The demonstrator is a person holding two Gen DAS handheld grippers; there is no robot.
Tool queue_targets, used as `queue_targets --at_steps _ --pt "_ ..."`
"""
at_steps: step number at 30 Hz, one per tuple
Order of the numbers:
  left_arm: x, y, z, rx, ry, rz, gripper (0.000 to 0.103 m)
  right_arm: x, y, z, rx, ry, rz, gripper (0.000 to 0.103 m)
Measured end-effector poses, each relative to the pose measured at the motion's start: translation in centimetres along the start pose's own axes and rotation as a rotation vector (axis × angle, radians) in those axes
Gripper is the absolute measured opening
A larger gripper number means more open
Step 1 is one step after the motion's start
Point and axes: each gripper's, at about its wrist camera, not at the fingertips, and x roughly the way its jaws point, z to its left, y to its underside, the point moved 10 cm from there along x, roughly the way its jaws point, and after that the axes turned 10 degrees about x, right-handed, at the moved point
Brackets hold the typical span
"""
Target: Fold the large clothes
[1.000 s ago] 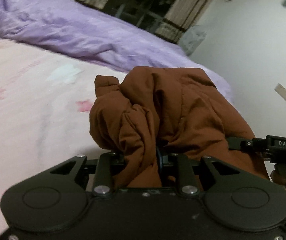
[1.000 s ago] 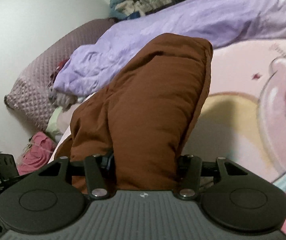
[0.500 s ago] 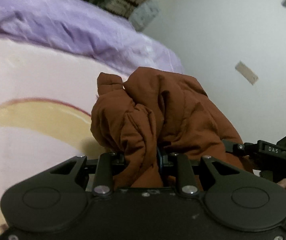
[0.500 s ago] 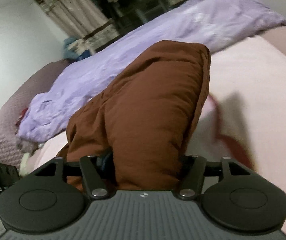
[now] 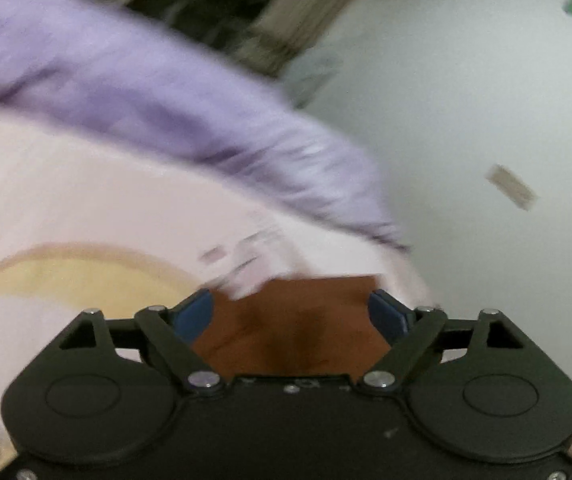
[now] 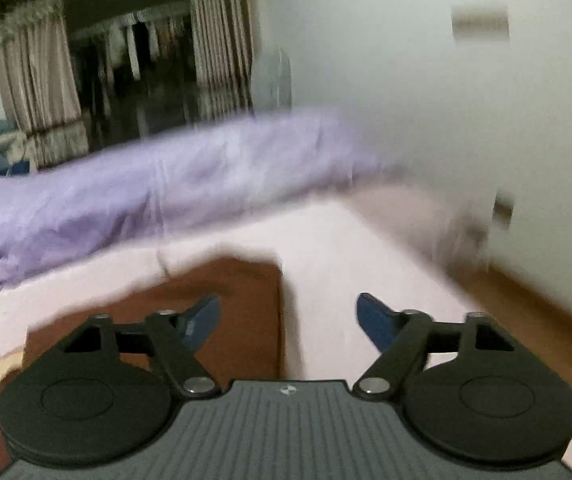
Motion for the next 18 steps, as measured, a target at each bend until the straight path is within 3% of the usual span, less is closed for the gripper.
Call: queue_targets --at_steps 1,3,5,7,9,11,13,15,18 --pt "0.4 -0.4 -1.9 0.05 0.014 -0.031 0.092 0.4 0.0 1.4 -0.004 -0.014 -0.015 0.068" --pt "2.4 -0.5 -4.1 0.149 -0.009 -0.068 0.093 2.3 0.7 3.4 -0.008 -0.003 -0.04 0.063" --pt "5.3 1.5 -4.5 0.223 -0.091 -0.03 0.094 5.1 2.6 4.0 -0.023 0.03 0.006 0.055" --pt "8.4 4.6 -2.8 0.263 -0.207 0.041 0.094 7.8 6.8 2.7 -0.027 0.062 0.12 0.046" --pt "10.6 8.3 -0.7 0.239 -0.229 0.111 0.096 9.7 9.6 1.8 -0.009 0.076 0.199 0.045" --pt "10.2 8.5 0.5 0.144 -0.2 0.09 0.095 9.0 8.7 1.8 -0.006 0.056 0.198 0.047" --pt "8.8 6.8 0.5 0.128 -0.192 0.059 0.094 8.4 8.5 1.7 -0.007 0.061 0.203 0.048" --pt "7.6 6.1 -0.4 0.184 -0.202 0.089 0.094 6.3 7.8 1.4 0.012 0.051 0.19 0.048" --pt "5.7 5.0 -3.1 0.295 -0.213 0.073 0.094 2.2 5.5 1.7 0.046 0.009 0.141 0.048"
